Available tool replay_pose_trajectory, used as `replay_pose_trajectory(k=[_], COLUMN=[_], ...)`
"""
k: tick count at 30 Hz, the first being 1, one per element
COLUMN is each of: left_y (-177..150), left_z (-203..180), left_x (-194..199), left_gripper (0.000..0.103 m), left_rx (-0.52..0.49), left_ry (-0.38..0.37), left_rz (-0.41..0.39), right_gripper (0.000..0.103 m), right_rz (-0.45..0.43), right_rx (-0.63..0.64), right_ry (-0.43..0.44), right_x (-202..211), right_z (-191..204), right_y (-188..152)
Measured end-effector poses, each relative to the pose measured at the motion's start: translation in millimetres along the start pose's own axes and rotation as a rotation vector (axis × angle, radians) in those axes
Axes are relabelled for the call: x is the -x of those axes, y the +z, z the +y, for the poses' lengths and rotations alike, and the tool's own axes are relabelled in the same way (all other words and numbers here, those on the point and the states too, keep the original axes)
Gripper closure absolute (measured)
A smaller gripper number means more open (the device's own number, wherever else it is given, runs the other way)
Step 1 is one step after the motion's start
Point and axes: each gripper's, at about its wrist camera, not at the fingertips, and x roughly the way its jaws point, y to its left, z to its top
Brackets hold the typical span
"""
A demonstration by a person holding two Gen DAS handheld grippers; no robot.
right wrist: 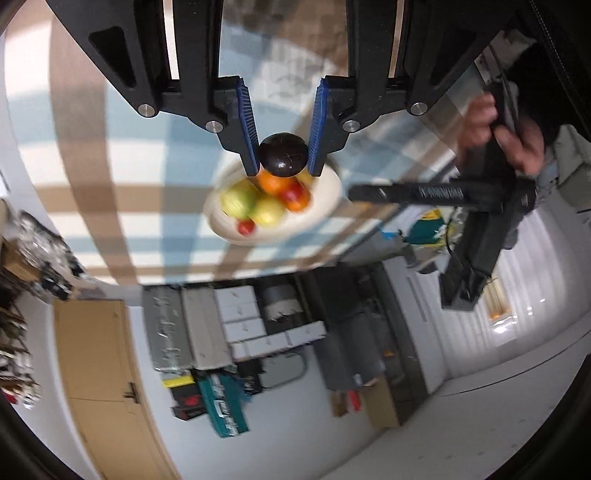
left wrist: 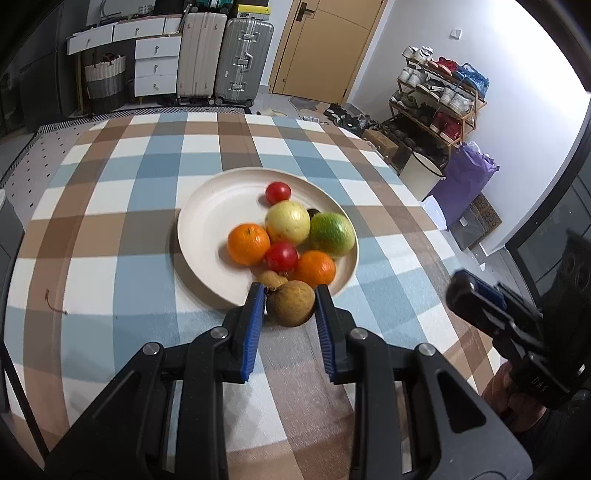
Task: Organize fruits
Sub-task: 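Lower both fruits onto the cream plate and open both grippers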
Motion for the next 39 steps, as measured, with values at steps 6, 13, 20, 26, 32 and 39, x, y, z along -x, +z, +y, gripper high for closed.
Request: replay_pose_trajectory(k=[6,13,20,26,32,39], left_y=[26.0,59.9,88.3,95.2,94.7,95.8], left_z=[10.7,21.7,34.4,41.9,47.5,50.5], left_x=[-8.8,-33.2,-64.9,-86.6,-101.7,-113.7], left_gripper=[0.078,0.078,0.078,0.078,0.078,0.078], left_rx=[0.001,-0.002,0.011,0.012,0.019,0.027], left_ry=[0.007,0.005,0.015,0.015,0.011,0.012], left_rz=[-0.003,0.005,0.015,0.036,0.053,0.073], right_gripper=[0.076,0.076,0.076,0.076,0.076,0.070], right_rz=[0.028,0.079,0.120,0.136,0.156,0.168], right_rx=[0.002,-0.021,-0.073,-0.100,-0.118,-0.112], right_ry=[0.056,0.073,0.076,0.078,0.076,0.049], right_x=[-39.2,-85.7,-130.1,-153.9,-172.2,-179.9], right_z=[5.2,-0.4,-18.5,-28.9,-36.7,-38.3], right_y=[35.0,68.3,89.6,93.1,90.9,87.1])
